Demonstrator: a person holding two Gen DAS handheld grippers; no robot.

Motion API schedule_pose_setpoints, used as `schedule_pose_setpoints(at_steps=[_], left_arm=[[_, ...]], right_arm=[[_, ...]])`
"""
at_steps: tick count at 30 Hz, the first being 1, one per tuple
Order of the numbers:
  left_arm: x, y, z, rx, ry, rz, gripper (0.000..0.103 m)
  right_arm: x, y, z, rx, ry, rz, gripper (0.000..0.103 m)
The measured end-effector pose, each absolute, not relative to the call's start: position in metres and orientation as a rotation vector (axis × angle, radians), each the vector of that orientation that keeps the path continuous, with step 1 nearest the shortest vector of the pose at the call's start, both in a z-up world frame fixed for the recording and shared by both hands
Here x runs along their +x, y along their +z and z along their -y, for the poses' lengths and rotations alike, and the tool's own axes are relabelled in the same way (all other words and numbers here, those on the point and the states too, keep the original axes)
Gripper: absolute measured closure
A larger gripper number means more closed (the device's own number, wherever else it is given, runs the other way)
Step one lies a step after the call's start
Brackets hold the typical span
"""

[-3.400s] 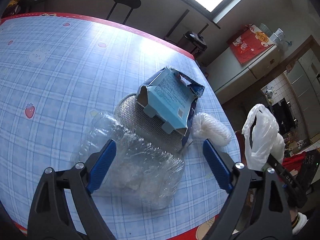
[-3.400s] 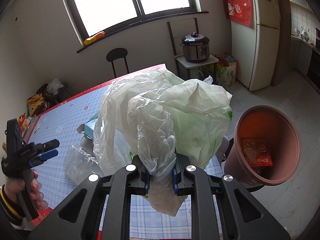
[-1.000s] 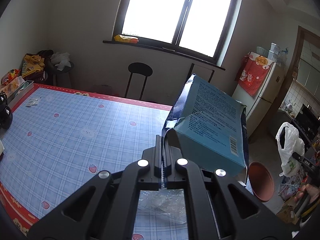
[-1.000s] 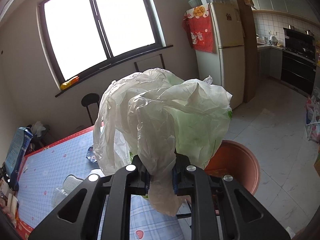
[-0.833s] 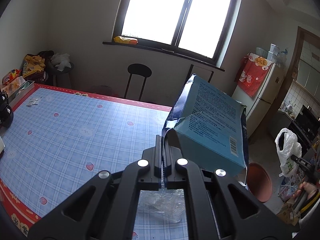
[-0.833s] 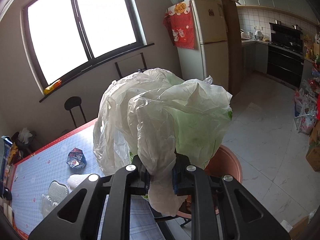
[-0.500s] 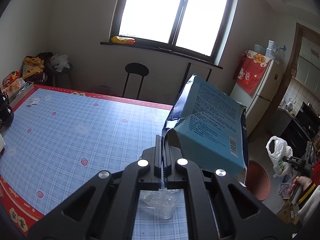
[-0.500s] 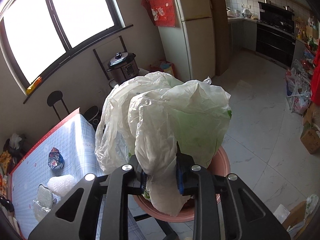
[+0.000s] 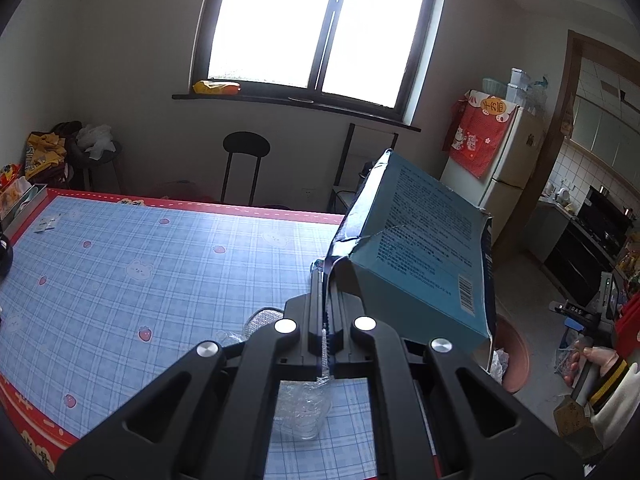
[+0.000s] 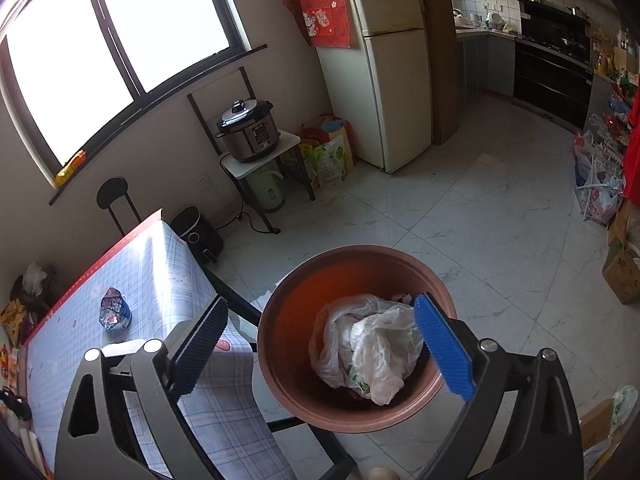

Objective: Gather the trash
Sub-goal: 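Open the right tool to drop the white bag into the pot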

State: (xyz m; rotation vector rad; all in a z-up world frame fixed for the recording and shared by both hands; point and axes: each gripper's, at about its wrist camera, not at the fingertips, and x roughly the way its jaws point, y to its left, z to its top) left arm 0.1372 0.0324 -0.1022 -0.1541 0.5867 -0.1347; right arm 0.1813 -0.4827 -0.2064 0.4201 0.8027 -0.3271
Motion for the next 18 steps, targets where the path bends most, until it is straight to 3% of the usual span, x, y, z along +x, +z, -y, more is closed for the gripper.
schedule_pose_setpoints(at_steps=[18], left_arm=[[0.195,-0.129,0.159,0.023,-0.482,-0.644,0.097]], right_arm=[[0.079,-0.194,0.520,0.458,-0.407,-0.791,0.005]])
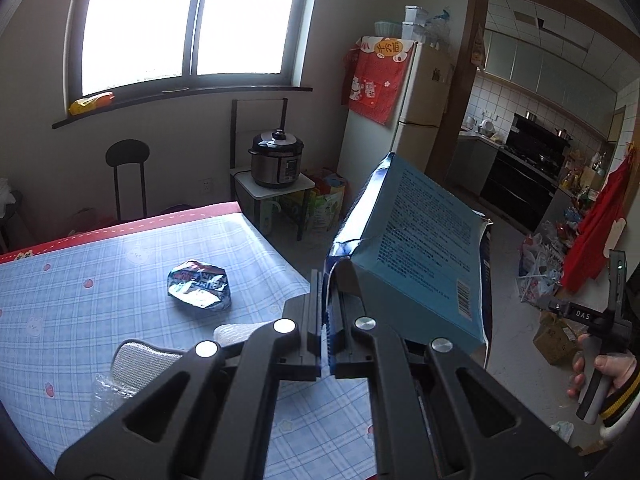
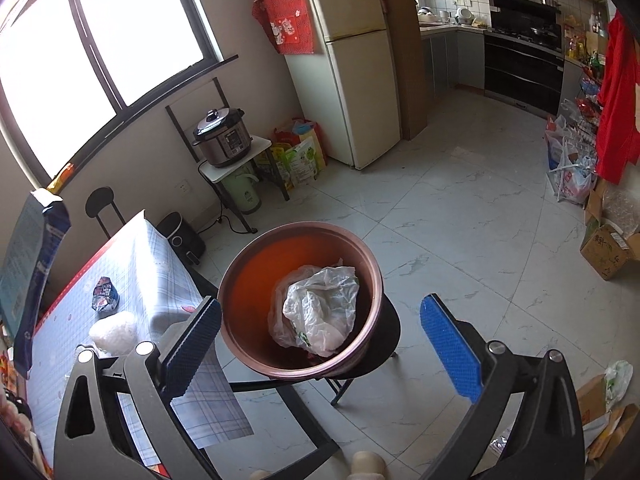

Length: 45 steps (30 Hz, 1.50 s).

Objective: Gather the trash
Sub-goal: 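Open the right tool to drop the white bag into the pot, then lower the blue box into the pot and open the left tool, then move both tools back over the table toward the clear plastic container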

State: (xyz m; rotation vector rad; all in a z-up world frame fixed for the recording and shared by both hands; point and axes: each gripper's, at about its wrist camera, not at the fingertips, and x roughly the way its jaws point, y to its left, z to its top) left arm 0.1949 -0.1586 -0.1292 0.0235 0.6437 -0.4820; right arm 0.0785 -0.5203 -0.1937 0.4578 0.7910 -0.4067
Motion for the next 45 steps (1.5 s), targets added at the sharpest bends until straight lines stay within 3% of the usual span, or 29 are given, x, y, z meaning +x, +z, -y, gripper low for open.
schedule_pose_setpoints(at_steps=[16,18,19,20,25,30,45], left_arm=[[0.238,-0.166,0.331,0.105,-0.639,-0.658,0.093],[0.243,-0.172,0.347,0.113,-0.672,-0.655,0.064],[0.246,-0.175,0.352,0.112,-0.674,-0.657,0.024],[0.247,-0.176,0.354,0.100,-0.678,-0.650,0.016],[0.242,-0.177,0.346,0.111,-0.667,-0.660,0.016],[0.240,-0.174,0.309,0.101,-0.605,-0.684,0.009],[0.218,-0.153,0.127,0.020,-0.290,-0.709,0.006]], right_arm=[[-0.001,-0.187,0.600,0.497,-0.556,-0.760,0.005],[-0.007,-0.191,0.607,0.506,-0.572,-0.769,0.005],[-0.011,-0.193,0.609,0.511,-0.580,-0.772,0.005],[-0.013,-0.195,0.612,0.518,-0.585,-0.775,0.005],[-0.013,-0.201,0.613,0.539,-0.588,-0.775,0.005],[0.002,-0.200,0.601,0.543,-0.547,-0.768,0.005],[0.088,-0.198,0.500,0.507,-0.307,-0.807,0.005]])
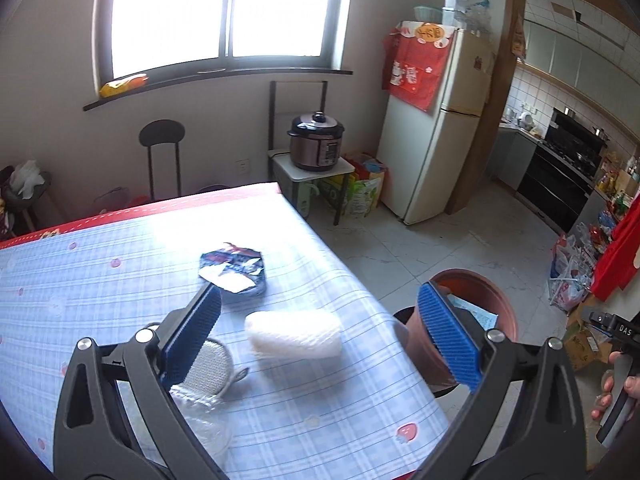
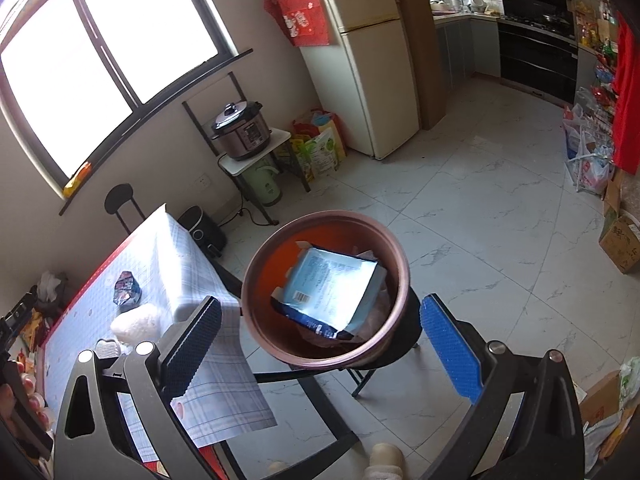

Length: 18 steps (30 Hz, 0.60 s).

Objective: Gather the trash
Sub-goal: 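Move both tools back over the table toward the clear plastic container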

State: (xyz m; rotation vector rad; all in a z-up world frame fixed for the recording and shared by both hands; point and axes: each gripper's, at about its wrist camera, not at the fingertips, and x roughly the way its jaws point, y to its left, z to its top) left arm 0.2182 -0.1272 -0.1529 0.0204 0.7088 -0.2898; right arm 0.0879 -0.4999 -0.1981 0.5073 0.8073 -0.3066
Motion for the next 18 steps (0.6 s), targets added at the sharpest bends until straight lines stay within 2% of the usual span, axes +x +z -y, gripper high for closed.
schedule_pose_setpoints(at_steps=[10,18], left_arm=[[0.181,-0.167,-0.015,-0.129,-0.041,-0.770,0.006],[0.152,-0.197,-0.085,-0.233,0.074,-0.835,0.006]], right_arm=[[0.138,-0.201,0.417,0.434,-0.147,-0.867,0.005],[0.169,-0.206,0.356,0.355,-0.034,-0.930,0.005]])
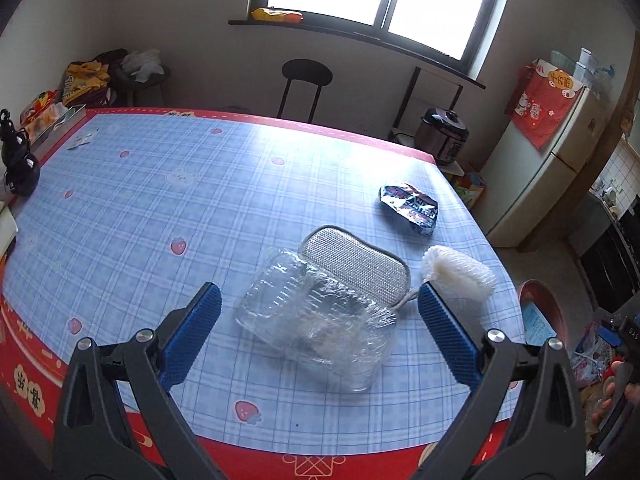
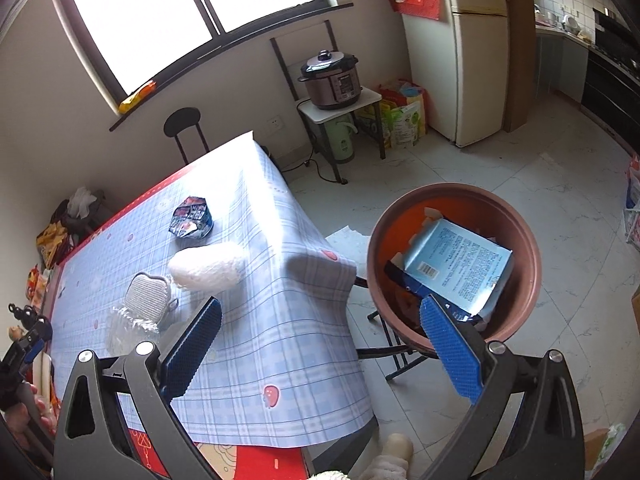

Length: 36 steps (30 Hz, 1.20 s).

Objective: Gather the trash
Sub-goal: 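Move both tools back over the table toward the clear plastic container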

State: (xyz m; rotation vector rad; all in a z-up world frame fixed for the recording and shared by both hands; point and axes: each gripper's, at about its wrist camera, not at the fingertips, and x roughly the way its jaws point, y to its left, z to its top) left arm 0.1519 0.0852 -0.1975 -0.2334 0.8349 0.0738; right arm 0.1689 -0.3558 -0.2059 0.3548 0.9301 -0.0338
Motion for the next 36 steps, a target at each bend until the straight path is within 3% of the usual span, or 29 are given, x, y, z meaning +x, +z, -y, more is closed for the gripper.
schedule_pose_setpoints(at_steps=[12,36], left_arm=[[0.142,-0.259,-0.124,-0.429,0.029,-0.950,0.006],[0.250,-0.316,-0.182,-0.282,-0.281,-1.089,0.007]], right_arm=[[0.197,-0.211,0.269,0.174,0.073,-1.002,0.005],[0.219,-0.261,0.167,0.118,0.062,-1.167,0.005]])
